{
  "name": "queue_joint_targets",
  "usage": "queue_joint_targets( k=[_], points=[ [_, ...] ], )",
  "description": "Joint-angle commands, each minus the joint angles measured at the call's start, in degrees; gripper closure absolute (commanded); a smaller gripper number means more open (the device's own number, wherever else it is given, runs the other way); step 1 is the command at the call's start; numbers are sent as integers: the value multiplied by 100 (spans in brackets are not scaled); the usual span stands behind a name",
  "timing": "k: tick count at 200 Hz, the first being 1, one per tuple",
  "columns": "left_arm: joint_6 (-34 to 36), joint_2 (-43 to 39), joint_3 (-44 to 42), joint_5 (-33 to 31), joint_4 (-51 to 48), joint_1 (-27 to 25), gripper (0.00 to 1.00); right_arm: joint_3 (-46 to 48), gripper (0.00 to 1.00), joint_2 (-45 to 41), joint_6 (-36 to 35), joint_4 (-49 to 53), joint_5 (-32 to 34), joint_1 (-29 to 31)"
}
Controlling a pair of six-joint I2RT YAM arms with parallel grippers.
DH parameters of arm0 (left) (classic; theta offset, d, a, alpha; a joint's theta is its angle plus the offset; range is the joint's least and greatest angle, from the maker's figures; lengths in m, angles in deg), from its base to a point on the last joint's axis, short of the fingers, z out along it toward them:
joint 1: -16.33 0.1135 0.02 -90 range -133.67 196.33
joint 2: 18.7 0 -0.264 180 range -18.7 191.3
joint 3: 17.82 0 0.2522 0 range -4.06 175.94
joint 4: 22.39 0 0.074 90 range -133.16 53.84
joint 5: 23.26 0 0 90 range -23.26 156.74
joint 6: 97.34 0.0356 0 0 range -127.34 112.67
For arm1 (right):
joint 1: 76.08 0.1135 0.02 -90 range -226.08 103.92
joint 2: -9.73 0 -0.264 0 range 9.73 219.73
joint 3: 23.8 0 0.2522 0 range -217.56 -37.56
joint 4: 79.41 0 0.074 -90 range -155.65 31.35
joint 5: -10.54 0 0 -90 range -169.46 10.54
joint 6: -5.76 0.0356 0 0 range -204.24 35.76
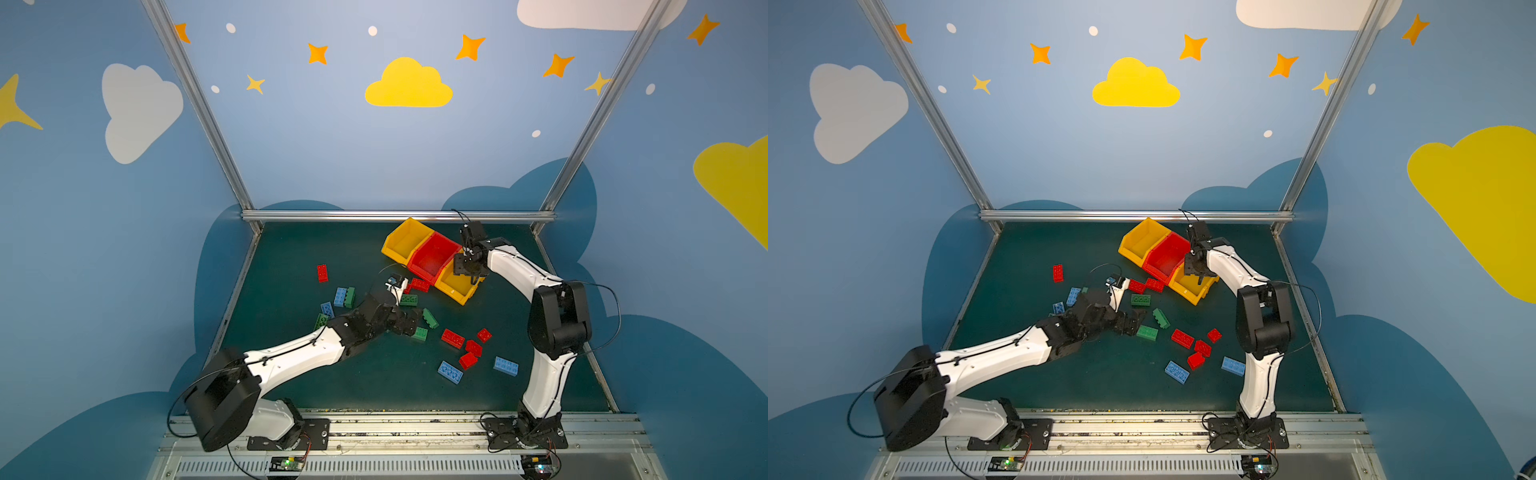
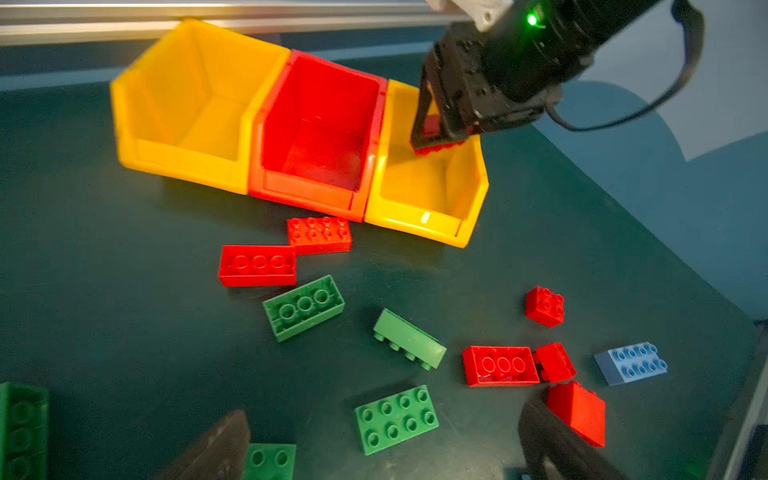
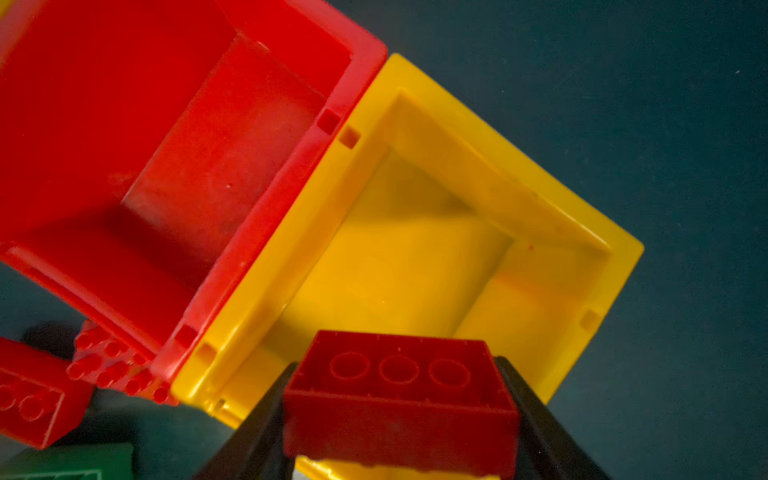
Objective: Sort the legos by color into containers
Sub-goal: 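Lift the red brick with the right gripper and drop it into the nearer yellow bin, then lower the right gripper onto a red brick beside the red bin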
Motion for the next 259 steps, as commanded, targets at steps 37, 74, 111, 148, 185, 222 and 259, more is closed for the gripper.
queue_joint_targets(
  k=[37,74,111,148,185,222,259],
  points=[
    [289,345,371,-27,-140,-94,0,-324,19,198,-136,114,-110,-88],
    [277,27,190,-210,-327,-94,0,-367,13,-61,-51,395,34,-19],
    [59,-804,-613,-471,-301,-89,0,-28,10,-683,542,590,260,522],
    [-213,-1998,-1533,-743,-357,-97,0,389,9,-981,1829,459,276,1398],
    [-552,-3204,-2192,-762,-594,-90,0,284,6,-543,3033,390,374,2002],
    [-679,-4290,-2537,-1063,-1126,-96,0,-35,6,-109,3644,511,673,2132],
    [-772,-5149,-3010,-1326,-1023,-96,0,-389,6,245,3811,504,794,2134]
  ],
)
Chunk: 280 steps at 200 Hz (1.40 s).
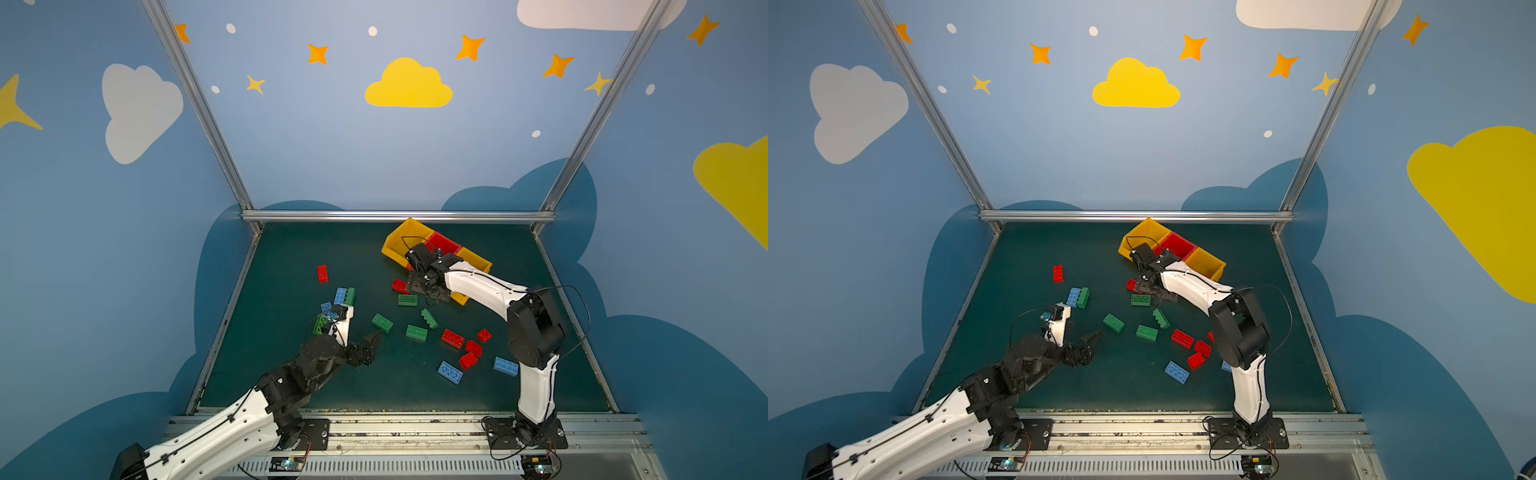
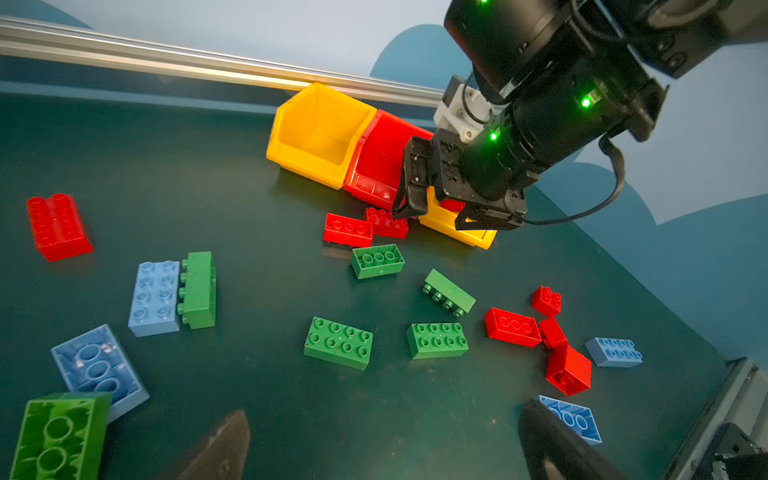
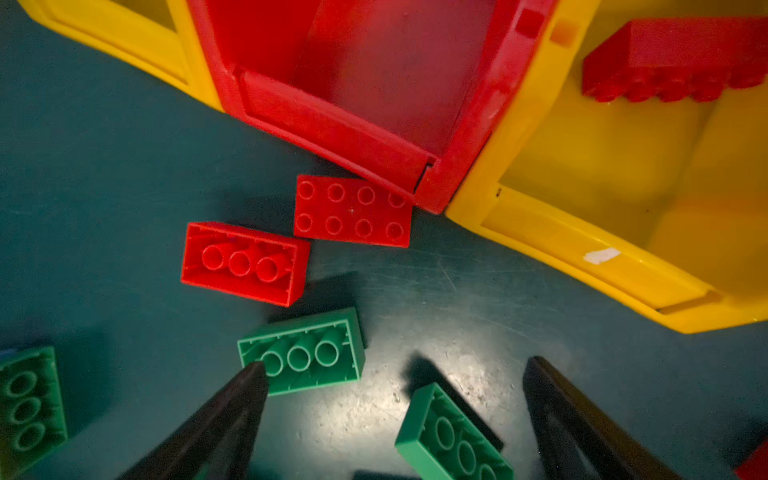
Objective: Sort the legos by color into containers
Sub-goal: 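Lower the right gripper onto a red brick beside the red bin, then carry the red brick with the right gripper and release it into the yellow bin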
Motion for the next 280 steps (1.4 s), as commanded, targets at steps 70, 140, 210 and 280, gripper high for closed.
queue_joint_targets(
  k=[70,140,210,280],
  points=[
    [-84,-636,-426,-490,-82,2,0,-975,6,857,503,177,275,-33],
    [-9,-291,-403,-502,54,-5,0,-1154,7,1244,455,151,167,-147],
    [46,-72,-401,-604,177,47,0,-1327,9,1597,80,-21,-75,-429],
    [17,375,-303,-580,349,103,0,-1483,19,1851,-85,41,-195,-444]
  ],
)
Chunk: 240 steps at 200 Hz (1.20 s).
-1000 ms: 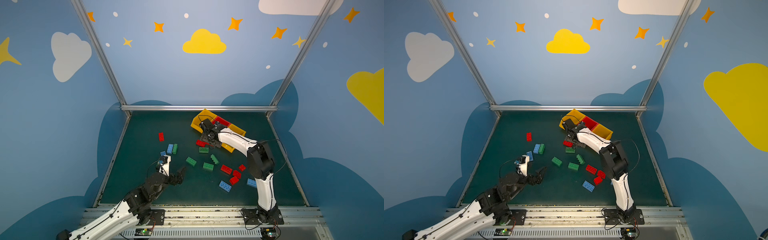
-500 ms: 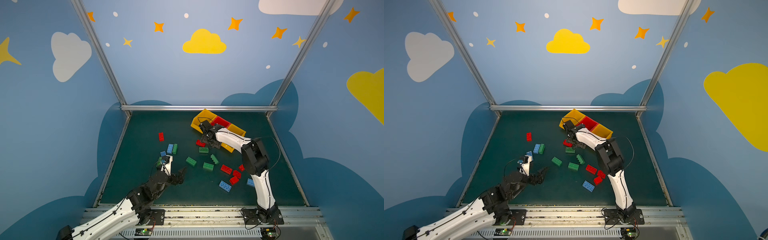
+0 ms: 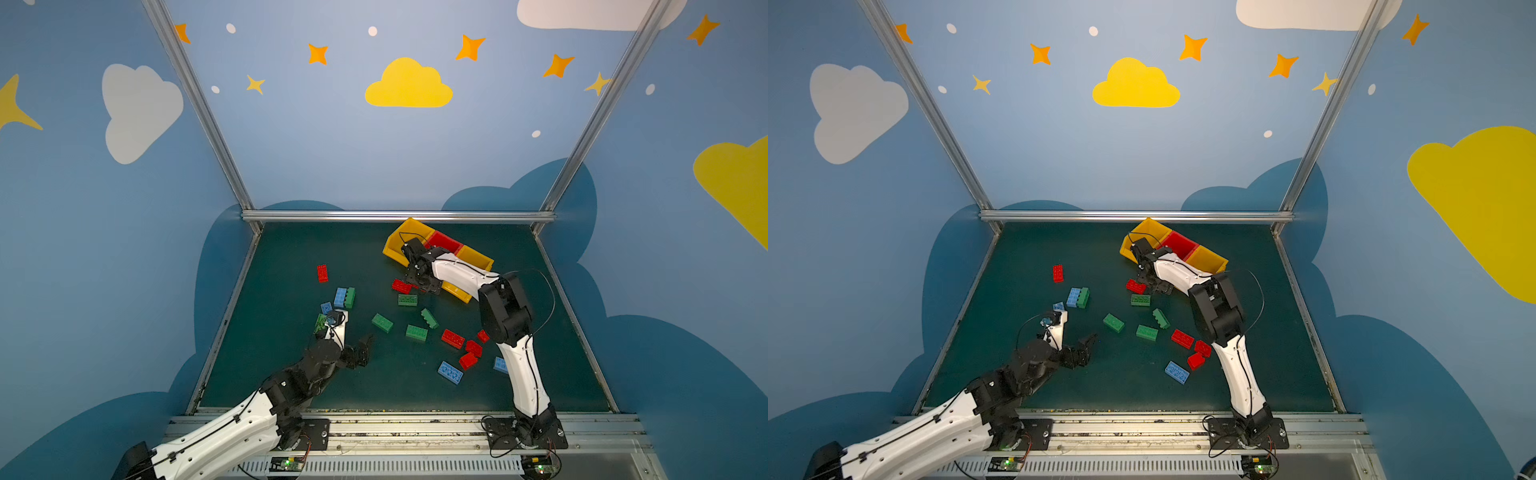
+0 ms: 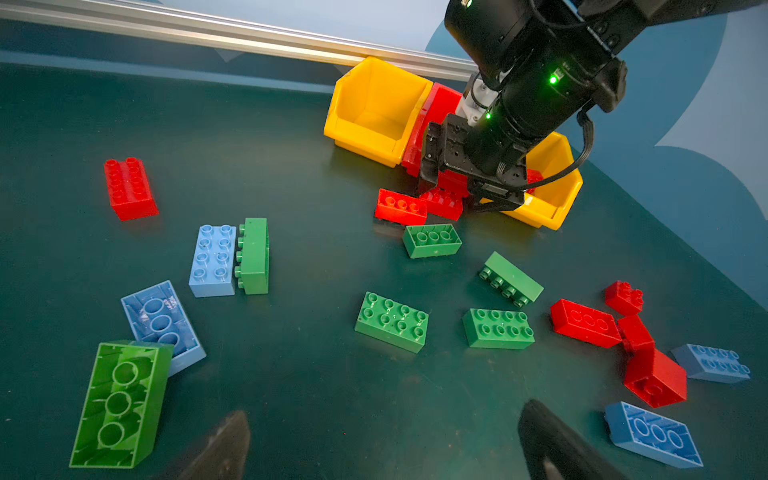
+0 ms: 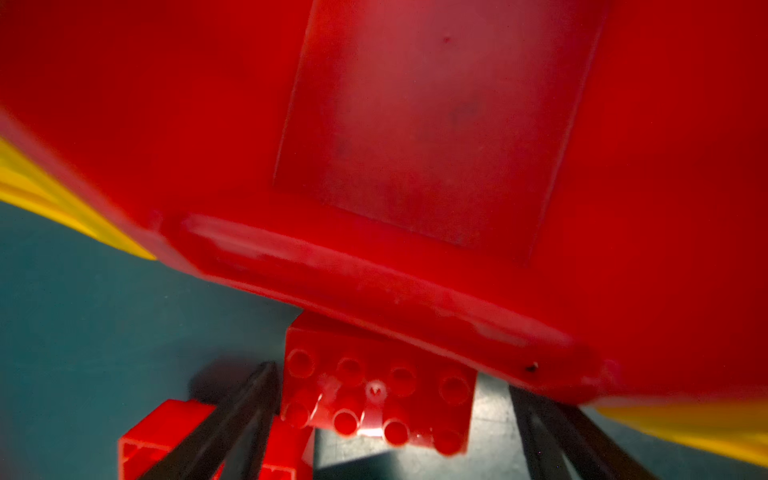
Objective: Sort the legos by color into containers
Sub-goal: 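Carry the red brick with the right gripper and release it into the yellow bin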
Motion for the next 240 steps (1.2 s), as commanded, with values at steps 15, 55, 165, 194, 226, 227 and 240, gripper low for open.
queue_joint_targets(
  k=[15,55,165,194,226,227,240],
  points=[
    [11,172,174,-53,170,36,0,-31,21,144,-138,61,-14,-28],
    [-18,286,228,-42,181,37,0,-21,44,122,-238,69,-27,-41],
    [17,540,574,197,126,41,0,1326,50,-1404,-637,-389,-447,209],
    [-52,843,733,294,156,34,0,1727,49,-2095,-859,-493,-455,158],
    [-209,1297,1001,463,276,30,0,2080,49,-2676,-1188,-594,-273,-199],
    [-210,1306,1011,472,280,31,0,2089,49,-2690,-1197,-591,-260,-219],
    [-203,1560,1180,563,313,22,0,2186,49,-2802,-1314,-604,-194,-488]
  ],
)
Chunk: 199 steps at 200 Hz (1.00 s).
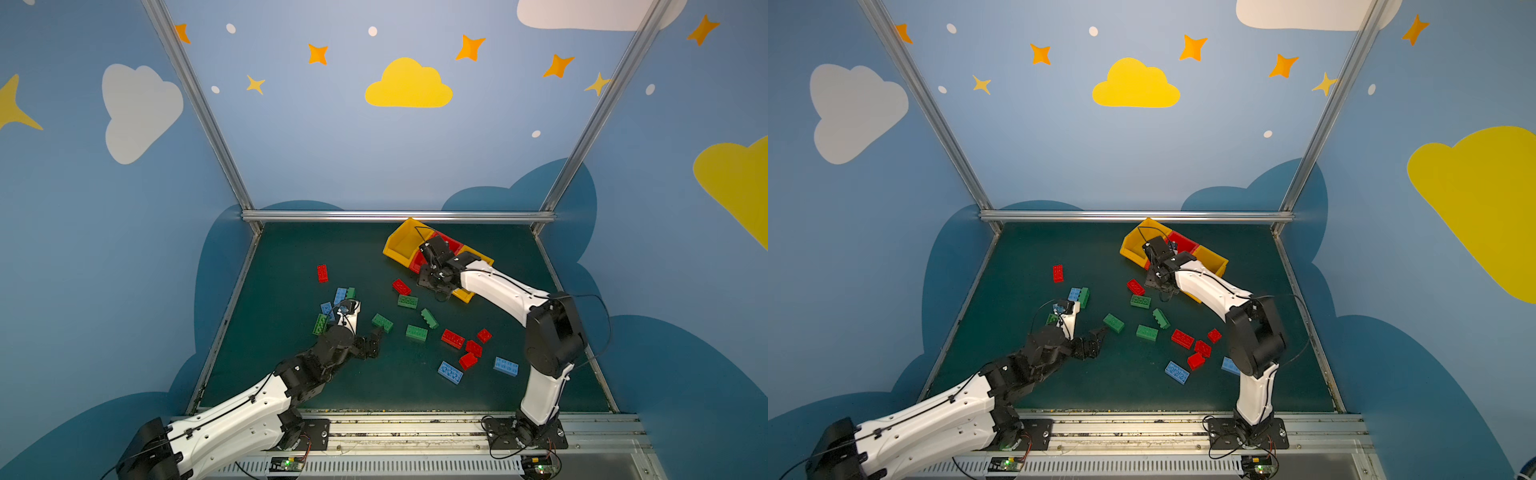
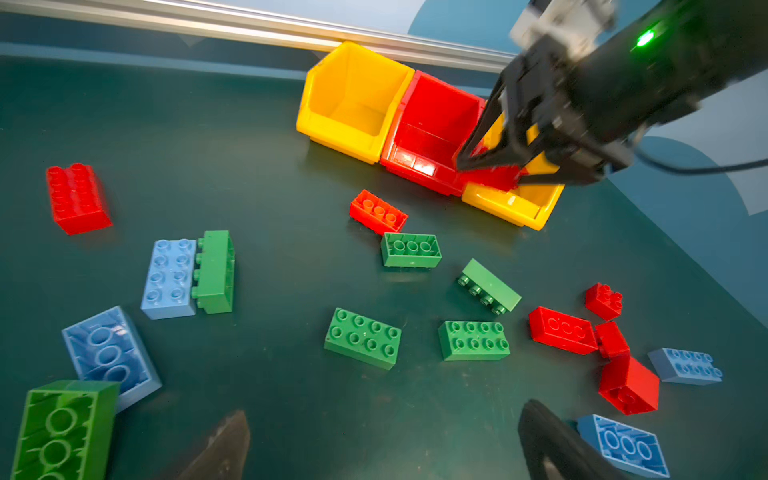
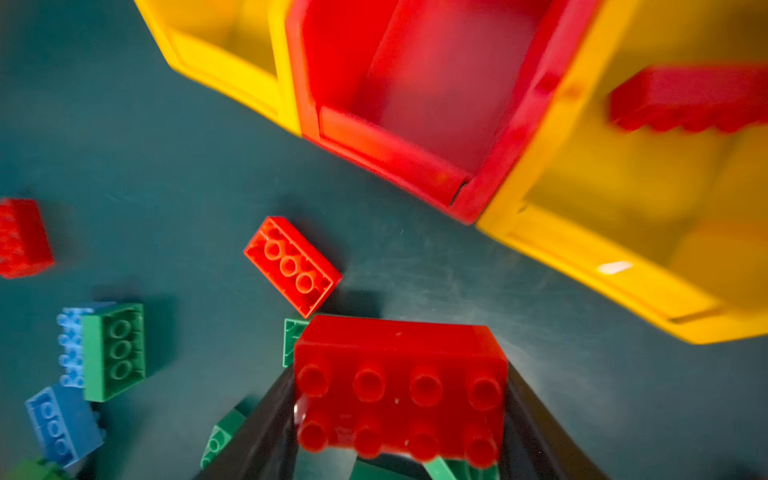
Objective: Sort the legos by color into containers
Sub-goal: 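Carry the red brick with the right gripper and release it into the yellow bin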
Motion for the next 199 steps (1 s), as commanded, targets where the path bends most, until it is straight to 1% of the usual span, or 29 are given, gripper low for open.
queue_joint_targets(
  k=[1,29,68,97,123,132,147,169,189,199],
  points=[
    [-91,315,336,216,143,3,0,209,49,-220,-351,-67,234,-441],
    [-25,979,778,356,135,-18,0,357,48,-301,-595,-282,143,-1029],
    [-11,1898,1421,468,195,-124,0,245,47,45,-833,-404,22,-1589],
    [107,2194,1705,592,174,-131,0,179,46,370,-892,-625,-148,-1837],
    [252,2299,1856,532,1,-125,0,-91,44,680,-969,-640,-228,-1968],
    [272,2299,1891,514,-53,-120,0,-186,42,776,-989,-627,-230,-1989],
    [307,2298,1952,501,-175,-127,0,-328,34,890,-1018,-579,-214,-2035],
    [300,2245,1934,490,-227,-128,0,-493,20,954,-1084,-458,-192,-2058],
    [261,2111,1815,488,-219,-131,0,-443,14,789,-1127,-425,-201,-2040],
    [235,2002,1718,470,-197,-129,0,-361,14,641,-1133,-437,-214,-2020]
  ],
)
